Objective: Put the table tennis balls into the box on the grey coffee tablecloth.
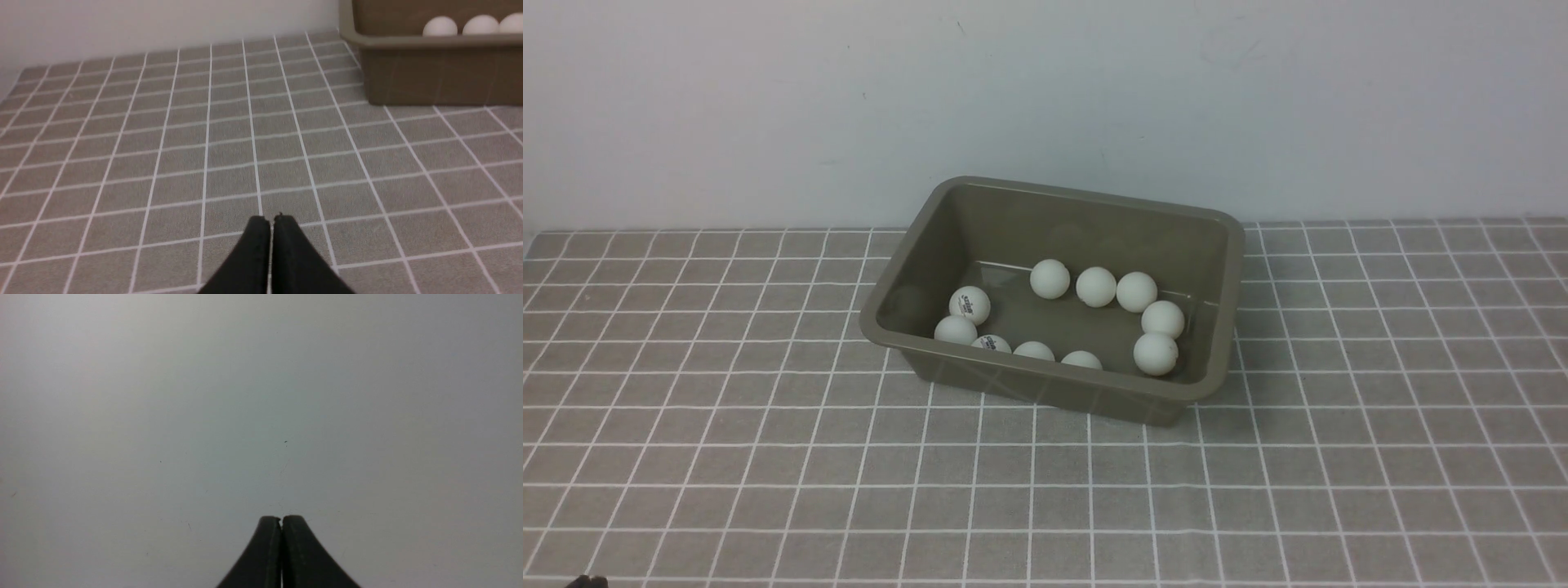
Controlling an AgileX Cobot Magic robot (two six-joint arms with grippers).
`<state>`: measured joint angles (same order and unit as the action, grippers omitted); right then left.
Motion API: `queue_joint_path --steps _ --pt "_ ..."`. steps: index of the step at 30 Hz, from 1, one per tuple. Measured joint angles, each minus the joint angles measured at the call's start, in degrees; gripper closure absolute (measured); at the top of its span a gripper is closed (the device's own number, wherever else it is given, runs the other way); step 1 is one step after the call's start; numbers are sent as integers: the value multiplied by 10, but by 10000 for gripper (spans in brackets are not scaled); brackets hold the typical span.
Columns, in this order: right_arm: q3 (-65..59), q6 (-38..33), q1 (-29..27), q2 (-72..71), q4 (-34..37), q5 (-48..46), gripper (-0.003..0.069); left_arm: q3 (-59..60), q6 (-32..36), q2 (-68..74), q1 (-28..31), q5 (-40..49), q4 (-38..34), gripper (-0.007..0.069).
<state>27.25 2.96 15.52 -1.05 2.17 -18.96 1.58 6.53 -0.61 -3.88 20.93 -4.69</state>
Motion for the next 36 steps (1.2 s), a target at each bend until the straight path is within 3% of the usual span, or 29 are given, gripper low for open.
queue_joint_path --steps 31,36 --pt "-10 1 0 0 -9 -12 669 0 -2 0 0 1 0 629" --pt "-101 -4 -56 0 -44 -33 669 0 -2 0 0 1 0 629"
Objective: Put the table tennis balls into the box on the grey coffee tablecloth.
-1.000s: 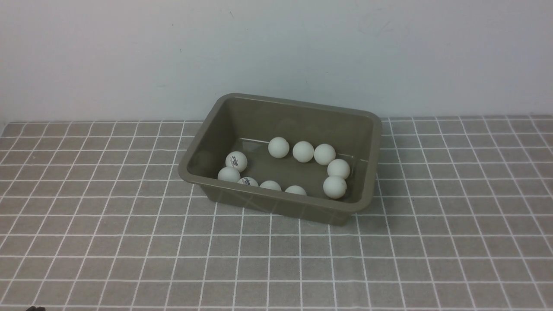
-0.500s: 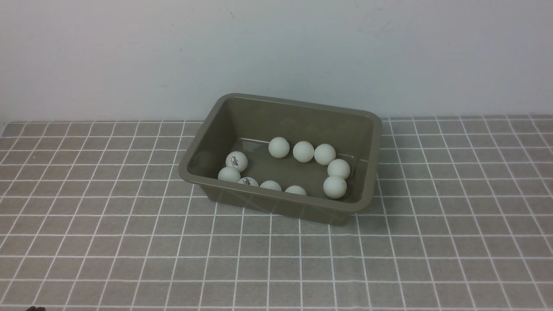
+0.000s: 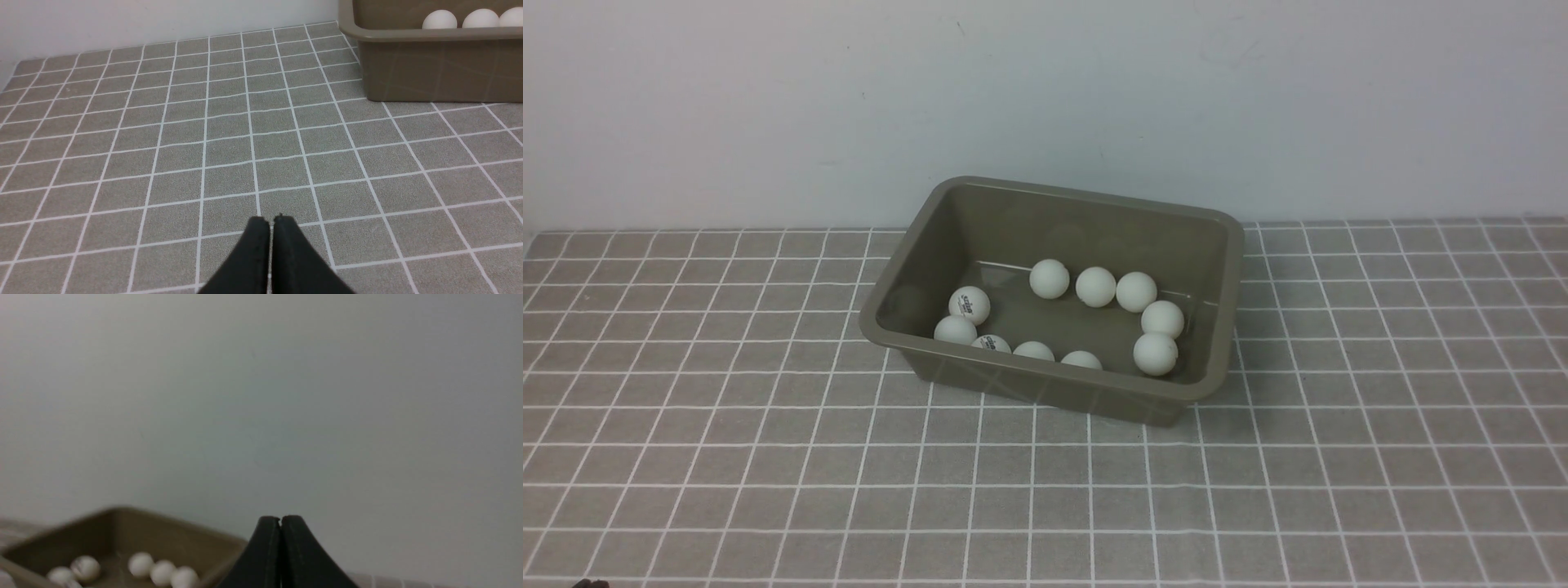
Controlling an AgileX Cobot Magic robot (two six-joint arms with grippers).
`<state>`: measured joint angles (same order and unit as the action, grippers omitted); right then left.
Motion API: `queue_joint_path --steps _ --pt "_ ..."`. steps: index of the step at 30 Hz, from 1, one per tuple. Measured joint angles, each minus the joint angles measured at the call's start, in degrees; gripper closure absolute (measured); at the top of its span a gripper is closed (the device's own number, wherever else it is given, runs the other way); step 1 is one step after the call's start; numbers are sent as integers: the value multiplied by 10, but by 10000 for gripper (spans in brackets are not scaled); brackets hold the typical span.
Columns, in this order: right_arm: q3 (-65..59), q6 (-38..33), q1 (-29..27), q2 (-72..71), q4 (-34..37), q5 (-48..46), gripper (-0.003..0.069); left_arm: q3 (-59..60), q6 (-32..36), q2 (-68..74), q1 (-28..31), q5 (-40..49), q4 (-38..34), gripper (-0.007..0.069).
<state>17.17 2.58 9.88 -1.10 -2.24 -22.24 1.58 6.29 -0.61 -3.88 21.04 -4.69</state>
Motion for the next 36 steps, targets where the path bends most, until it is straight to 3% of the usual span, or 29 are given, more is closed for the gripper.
queue_joint_path --steps 8,36 --pt "-179 -1 -71 1 -20 -21 669 0 0 0 0 1 0 629" --pt "-182 -1 -76 2 -21 -5 669 0 0 0 0 1 0 629"
